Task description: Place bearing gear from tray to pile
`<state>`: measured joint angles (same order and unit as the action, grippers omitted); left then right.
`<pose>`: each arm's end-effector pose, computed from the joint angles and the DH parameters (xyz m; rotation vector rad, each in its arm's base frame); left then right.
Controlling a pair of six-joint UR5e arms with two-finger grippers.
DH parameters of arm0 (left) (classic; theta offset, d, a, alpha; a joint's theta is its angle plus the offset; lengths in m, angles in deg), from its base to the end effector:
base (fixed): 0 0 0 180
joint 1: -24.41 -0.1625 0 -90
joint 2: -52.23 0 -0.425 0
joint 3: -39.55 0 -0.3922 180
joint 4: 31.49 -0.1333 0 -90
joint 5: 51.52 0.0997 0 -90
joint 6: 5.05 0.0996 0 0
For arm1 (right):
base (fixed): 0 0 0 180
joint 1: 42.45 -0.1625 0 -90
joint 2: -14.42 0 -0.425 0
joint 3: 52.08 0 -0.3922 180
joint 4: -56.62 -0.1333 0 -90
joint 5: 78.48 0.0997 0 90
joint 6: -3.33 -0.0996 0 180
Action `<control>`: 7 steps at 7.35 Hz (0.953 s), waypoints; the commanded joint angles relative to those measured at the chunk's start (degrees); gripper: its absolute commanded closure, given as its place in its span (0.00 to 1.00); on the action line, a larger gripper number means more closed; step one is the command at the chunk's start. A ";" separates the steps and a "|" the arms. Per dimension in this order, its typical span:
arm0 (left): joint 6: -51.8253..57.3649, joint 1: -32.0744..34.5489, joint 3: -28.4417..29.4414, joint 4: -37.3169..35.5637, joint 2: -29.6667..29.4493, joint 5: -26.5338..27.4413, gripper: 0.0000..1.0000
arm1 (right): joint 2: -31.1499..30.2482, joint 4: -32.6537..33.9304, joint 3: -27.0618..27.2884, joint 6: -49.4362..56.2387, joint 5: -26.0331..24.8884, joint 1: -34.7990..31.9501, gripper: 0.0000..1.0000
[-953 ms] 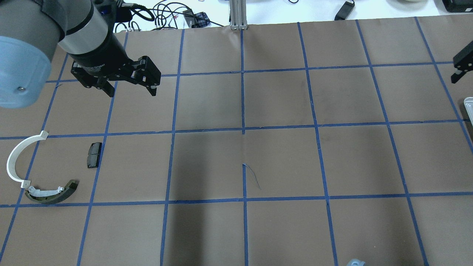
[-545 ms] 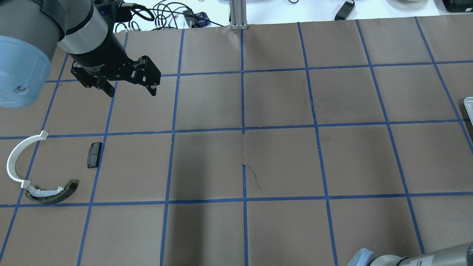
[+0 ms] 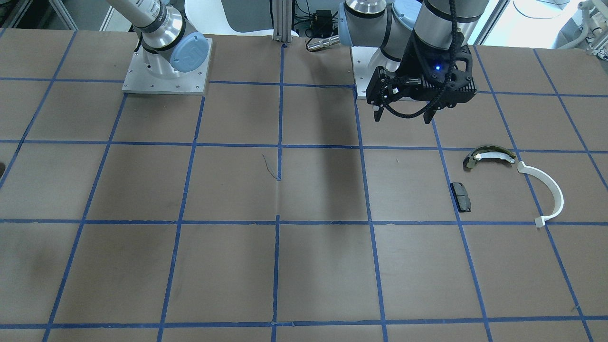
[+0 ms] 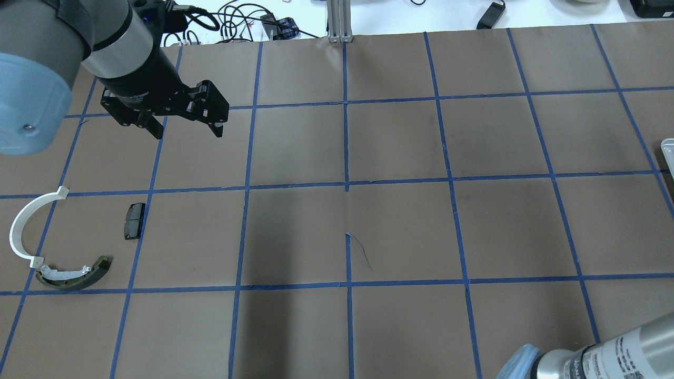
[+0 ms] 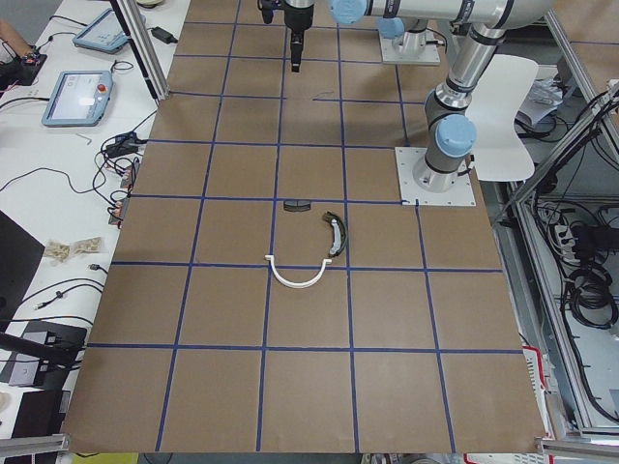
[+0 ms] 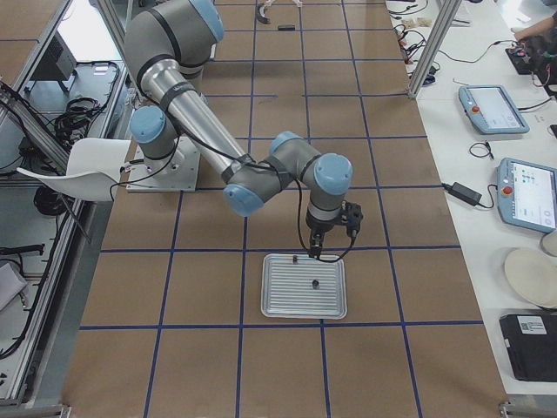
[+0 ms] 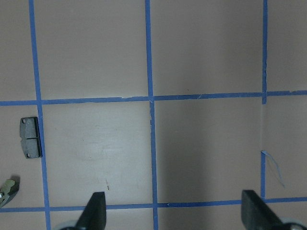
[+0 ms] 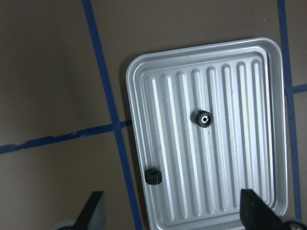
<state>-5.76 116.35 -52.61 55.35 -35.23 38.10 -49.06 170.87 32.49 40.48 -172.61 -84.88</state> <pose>-0.1501 -0.4742 0.4964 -0.0339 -3.1319 0.0965 -0.4026 -0.5389 0.3080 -0.2801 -3.0383 -0.0119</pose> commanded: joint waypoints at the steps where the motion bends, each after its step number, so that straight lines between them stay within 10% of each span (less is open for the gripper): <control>1: 0.00 0.00 -0.04 0.00 -0.08 0.03 0.00 | 7.47 2.64 -3.44 0.55 -1.49 1.30 0.00; 7: 0.00 0.09 -0.22 0.00 0.01 0.47 0.00 | 14.87 7.55 -4.59 -0.68 -1.32 2.53 0.12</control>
<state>-5.76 116.36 -52.76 55.35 -35.22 38.51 -35.49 176.68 27.95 40.02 -173.78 -82.39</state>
